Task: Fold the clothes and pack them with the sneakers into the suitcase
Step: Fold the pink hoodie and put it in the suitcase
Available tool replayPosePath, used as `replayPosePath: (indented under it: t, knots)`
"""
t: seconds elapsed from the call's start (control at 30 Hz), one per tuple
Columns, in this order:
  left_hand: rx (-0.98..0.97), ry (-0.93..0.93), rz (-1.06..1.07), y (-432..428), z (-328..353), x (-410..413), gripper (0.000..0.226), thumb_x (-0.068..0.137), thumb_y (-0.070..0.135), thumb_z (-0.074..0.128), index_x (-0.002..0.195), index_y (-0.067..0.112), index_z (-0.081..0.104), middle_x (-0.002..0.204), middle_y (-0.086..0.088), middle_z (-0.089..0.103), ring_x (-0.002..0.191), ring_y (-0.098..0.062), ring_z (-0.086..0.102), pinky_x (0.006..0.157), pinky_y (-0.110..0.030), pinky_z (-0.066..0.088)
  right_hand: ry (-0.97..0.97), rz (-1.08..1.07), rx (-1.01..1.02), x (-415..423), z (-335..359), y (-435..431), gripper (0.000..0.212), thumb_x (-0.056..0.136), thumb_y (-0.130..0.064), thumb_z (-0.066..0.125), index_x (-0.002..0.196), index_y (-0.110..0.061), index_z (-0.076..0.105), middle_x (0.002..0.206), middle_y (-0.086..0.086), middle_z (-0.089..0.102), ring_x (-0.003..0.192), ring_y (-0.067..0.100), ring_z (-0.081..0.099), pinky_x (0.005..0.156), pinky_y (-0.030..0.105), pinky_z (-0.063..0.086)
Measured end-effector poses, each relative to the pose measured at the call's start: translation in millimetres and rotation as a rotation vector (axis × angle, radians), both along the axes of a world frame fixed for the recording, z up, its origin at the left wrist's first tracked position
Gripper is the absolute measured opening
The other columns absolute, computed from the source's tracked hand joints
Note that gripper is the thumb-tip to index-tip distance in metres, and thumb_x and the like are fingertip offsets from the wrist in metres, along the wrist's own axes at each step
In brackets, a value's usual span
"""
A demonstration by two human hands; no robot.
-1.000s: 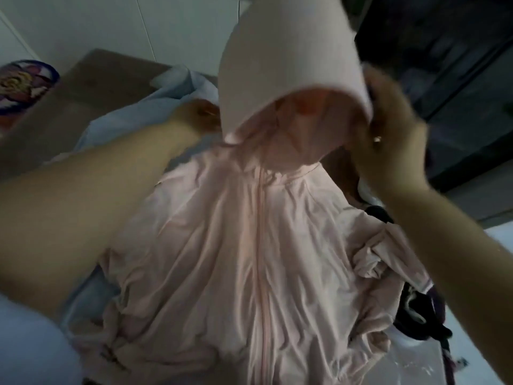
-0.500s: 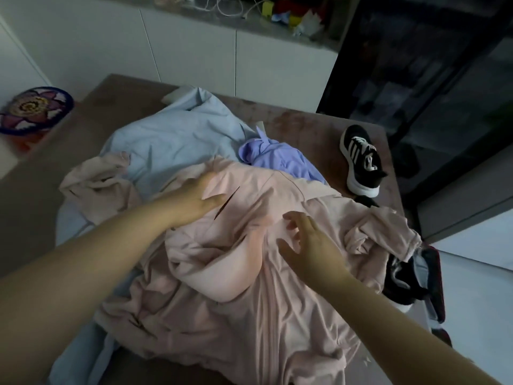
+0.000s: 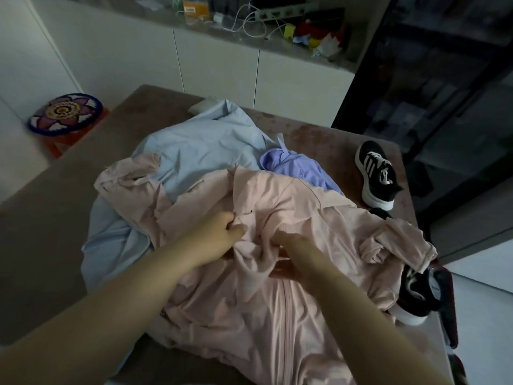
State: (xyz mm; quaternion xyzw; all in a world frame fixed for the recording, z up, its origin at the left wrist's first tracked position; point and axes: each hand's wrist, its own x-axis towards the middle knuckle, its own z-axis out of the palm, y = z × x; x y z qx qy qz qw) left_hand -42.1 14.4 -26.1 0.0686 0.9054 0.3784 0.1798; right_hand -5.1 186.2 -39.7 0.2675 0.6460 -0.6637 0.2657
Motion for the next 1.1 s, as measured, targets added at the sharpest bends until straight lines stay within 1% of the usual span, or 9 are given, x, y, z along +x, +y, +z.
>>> replayPosePath:
  t: [0.17, 0.27, 0.33, 0.43, 0.57, 0.73, 0.9, 0.97, 1.1]
  knots:
    - [0.431, -0.259, 0.15, 20.7, 2.7, 26.4, 0.022, 0.094, 0.028, 0.051, 0.078, 0.013, 0.053, 0.058, 0.001, 0.066, 0.05, -0.016, 0.063, 0.052, -0.026, 0.049, 0.298, -0.183, 0.429, 16.8, 17.2, 42.5, 0.046, 0.086, -0.004, 0.051, 0.129, -0.017, 0.037, 0.103, 0.012, 0.063, 0.072, 0.016, 0.059, 0.056, 0.025, 0.046]
    - [0.248, -0.18, 0.163, -3.7, -23.1, 24.7, 0.024, 0.093, 0.035, 0.051, 0.079, 0.015, 0.052, 0.076, -0.003, 0.067, 0.065, -0.023, 0.065, 0.066, -0.035, 0.054, 0.413, -0.083, 0.667, 39.2, 2.3, 44.2, 0.057, 0.087, -0.024, 0.056, 0.137, -0.012, 0.03, 0.131, 0.014, 0.05, 0.105, 0.023, 0.055, 0.09, 0.037, 0.044]
    - [0.116, -0.008, 0.248, -33.8, -37.7, 15.5, 0.022, 0.087, 0.035, 0.056, 0.086, 0.014, 0.055, 0.088, -0.005, 0.065, 0.084, -0.027, 0.063, 0.08, -0.039, 0.051, 0.574, 0.056, 0.879, 50.3, -4.9, 32.2, 0.074, 0.082, -0.051, 0.048, 0.14, -0.009, 0.03, 0.145, 0.014, 0.033, 0.132, 0.028, 0.031, 0.108, 0.043, 0.026]
    - [0.099, 0.08, 0.482, -84.8, -47.8, 3.1, 0.024, 0.085, 0.014, 0.063, 0.106, 0.008, 0.053, 0.1, -0.007, 0.059, 0.092, -0.025, 0.057, 0.08, -0.03, 0.041, 0.773, 0.36, 1.097, 55.6, -16.8, 1.7, 0.071, 0.08, -0.058, 0.042, 0.14, -0.02, 0.036, 0.145, 0.005, 0.036, 0.132, 0.022, 0.032, 0.11, 0.045, 0.026]
    - [0.029, 0.1, 0.705, -153.7, -69.5, -18.2, 0.031, 0.082, 0.01, 0.063, 0.107, -0.006, 0.054, 0.103, -0.023, 0.062, 0.099, -0.036, 0.06, 0.075, -0.034, 0.04, 0.752, 0.696, 1.378, 51.1, -43.1, -34.1, 0.066, 0.058, -0.04, 0.068, 0.12, -0.021, 0.056, 0.128, 0.009, 0.057, 0.108, 0.032, 0.06, 0.092, 0.049, 0.047]
    - [-0.158, 0.138, 0.517, -196.9, -77.8, -33.4, 0.055, 0.086, 0.006, 0.062, 0.136, 0.007, 0.04, 0.132, -0.019, 0.048, 0.119, -0.036, 0.047, 0.096, -0.04, 0.038, 0.892, 0.538, 1.376, 24.2, -24.4, -57.9, 0.034, 0.073, -0.032, 0.041, 0.103, -0.025, 0.056, 0.128, 0.012, 0.049, 0.119, 0.032, 0.045, 0.105, 0.047, 0.029]
    - [-0.403, 0.335, 0.017, -201.7, -79.0, -63.5, 0.061, 0.09, 0.004, 0.049, 0.144, 0.026, 0.03, 0.146, -0.007, 0.033, 0.133, -0.03, 0.028, 0.108, -0.034, 0.021, 1.032, 0.676, 1.075, -20.7, -16.6, -110.8, 0.02, 0.073, -0.026, 0.058, 0.09, -0.024, 0.067, 0.11, 0.002, 0.065, 0.103, 0.02, 0.057, 0.089, 0.033, 0.041]
    - [-0.428, 0.355, -0.059, -192.5, -77.2, -82.5, 0.056, 0.093, 0.012, 0.045, 0.143, 0.033, 0.03, 0.151, -0.002, 0.025, 0.138, -0.027, 0.02, 0.112, -0.033, 0.015, 1.022, 0.718, 1.048, -53.7, -17.6, -128.3, 0.021, 0.077, -0.021, 0.058, 0.095, -0.018, 0.068, 0.107, 0.004, 0.067, 0.097, 0.027, 0.063, 0.09, 0.036, 0.045]
    - [-0.422, 0.325, -0.141, -174.3, -79.1, -114.5, 0.044, 0.095, 0.022, 0.047, 0.135, 0.039, 0.039, 0.152, 0.003, 0.016, 0.141, -0.02, 0.008, 0.113, -0.031, 0.007, 0.895, 0.761, 1.017, -122.5, -19.7, -156.2, 0.038, 0.089, -0.008, 0.05, 0.126, -0.012, 0.055, 0.128, 0.008, 0.057, 0.118, 0.028, 0.051, 0.101, 0.03, 0.031]
